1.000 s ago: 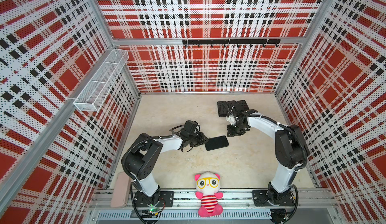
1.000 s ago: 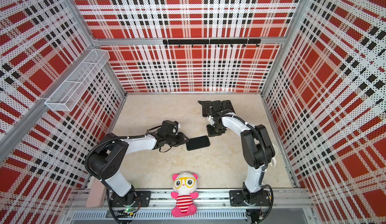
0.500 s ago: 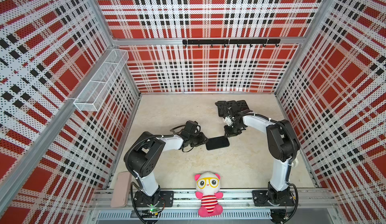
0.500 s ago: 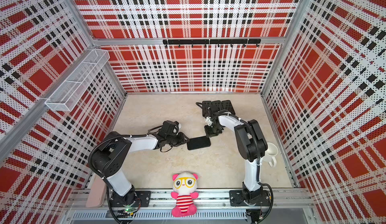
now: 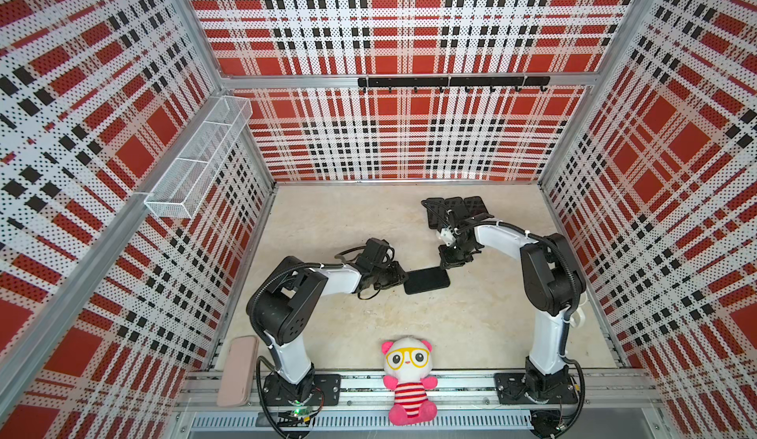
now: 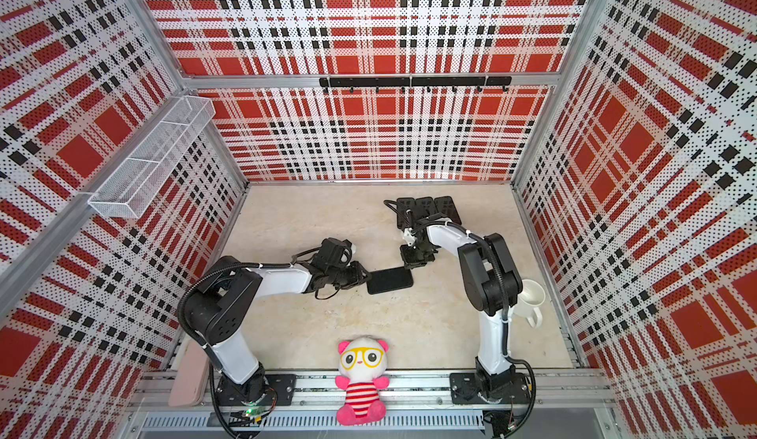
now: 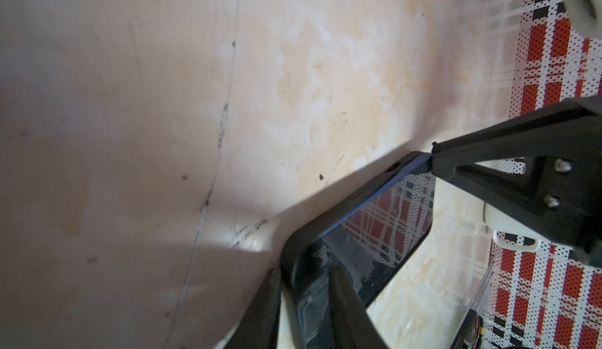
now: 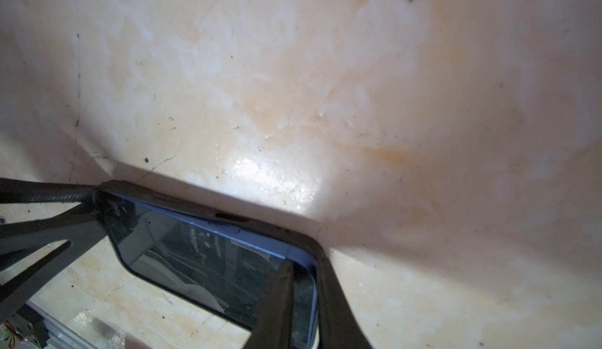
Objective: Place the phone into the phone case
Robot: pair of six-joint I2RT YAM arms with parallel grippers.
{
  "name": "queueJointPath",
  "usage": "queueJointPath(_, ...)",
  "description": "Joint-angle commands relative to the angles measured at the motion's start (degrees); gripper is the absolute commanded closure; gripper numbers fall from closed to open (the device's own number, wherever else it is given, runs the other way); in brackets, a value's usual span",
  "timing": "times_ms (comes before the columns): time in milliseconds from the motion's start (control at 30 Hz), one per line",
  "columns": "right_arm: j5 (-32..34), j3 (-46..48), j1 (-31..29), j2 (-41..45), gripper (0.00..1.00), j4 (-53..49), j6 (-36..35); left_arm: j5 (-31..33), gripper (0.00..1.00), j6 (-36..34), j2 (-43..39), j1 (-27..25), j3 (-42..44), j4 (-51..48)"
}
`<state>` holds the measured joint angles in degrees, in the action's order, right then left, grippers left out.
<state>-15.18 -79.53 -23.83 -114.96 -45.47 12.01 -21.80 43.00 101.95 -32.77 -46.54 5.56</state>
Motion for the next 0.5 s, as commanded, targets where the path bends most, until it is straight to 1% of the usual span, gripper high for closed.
queueJointPath(0,2.31,5.09,-4.03,-8.92,0.84,-1.87,1.54,-0.2,0.71,-1.26,2.19,-0.98,-0.29,-0.82)
queueJointPath(267,0.96,10.54,-6.51,-14.39,0.84,1.96,4.33,-0.43,0.73,-1.78,3.9,-0.98,-1.42,-1.23)
queueJointPath(467,0.77,12.05,-6.84,-20.08,0.85,3.92,4.75,-0.48,0.74,-2.22,5.14,-1.06,-2.79,-1.97)
